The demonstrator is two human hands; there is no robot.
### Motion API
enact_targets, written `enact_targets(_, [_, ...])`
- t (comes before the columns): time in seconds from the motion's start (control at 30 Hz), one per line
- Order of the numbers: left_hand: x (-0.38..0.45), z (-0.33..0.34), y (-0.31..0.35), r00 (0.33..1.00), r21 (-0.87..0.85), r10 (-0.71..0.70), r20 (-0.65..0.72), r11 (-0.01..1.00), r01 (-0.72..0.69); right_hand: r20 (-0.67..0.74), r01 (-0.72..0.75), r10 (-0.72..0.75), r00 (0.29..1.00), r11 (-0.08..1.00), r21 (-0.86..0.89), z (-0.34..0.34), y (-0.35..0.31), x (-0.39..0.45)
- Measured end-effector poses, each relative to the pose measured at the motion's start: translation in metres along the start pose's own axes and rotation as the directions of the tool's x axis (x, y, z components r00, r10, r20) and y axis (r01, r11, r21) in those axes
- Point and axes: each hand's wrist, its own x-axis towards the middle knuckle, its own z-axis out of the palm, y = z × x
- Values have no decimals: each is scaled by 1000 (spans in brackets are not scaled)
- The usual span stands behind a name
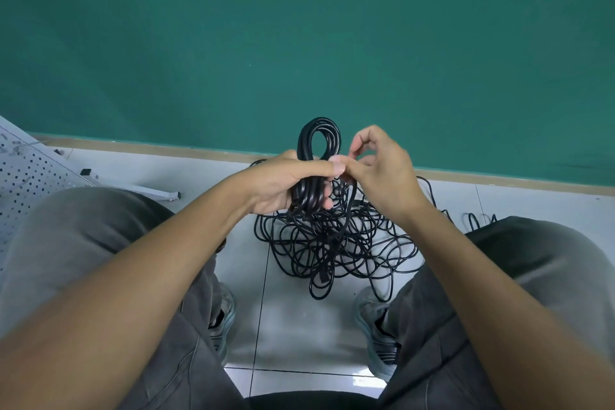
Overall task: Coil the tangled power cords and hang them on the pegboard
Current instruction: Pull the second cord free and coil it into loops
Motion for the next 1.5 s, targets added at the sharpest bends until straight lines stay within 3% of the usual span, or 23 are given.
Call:
enact_targets(0.1, [-1, -7, 1, 1000, -5, 12, 11, 1000, -11, 50, -15, 14, 999, 999, 32, -1, 0, -2])
enact_targets(0.3, [2, -18, 1, 996, -102, 76, -51, 992, -81, 279, -111, 120, 953, 993, -46, -2, 18, 2])
enact_targets(0.43, [5, -22, 3, 990, -132, 89, -106, 986, -103, 311, -166, 153, 938, 986, 15, 0, 24, 3])
enact_targets(0.67, [9, -20, -4, 965, 11, 69, -255, 998, -68, 112, -91, 70, 991, 976, 196, 6, 12, 0])
enact_targets(0.83, [12, -16, -12, 978, 46, 99, -181, 995, -92, 11, -25, 23, 1000, 959, 284, 9, 2, 1])
enact_targets(1.07, [11, -8, -11, 984, -7, 159, -77, 987, -160, -84, -50, 97, 992, 896, 441, 6, -6, 0])
enact_targets(1.23, [8, -3, -7, 997, 20, 67, 39, 997, -68, -145, -54, 135, 980, 886, 461, 8, -8, -1])
enact_targets(1.4, [8, -5, -10, 997, 195, 82, -4, 978, -79, -168, -61, 124, 978, 941, 334, 12, 1, 5])
enact_targets(1.5, [12, -4, -13, 996, 27, 83, -41, 996, -82, -84, -128, 170, 982, 921, 368, 11, 1, 6])
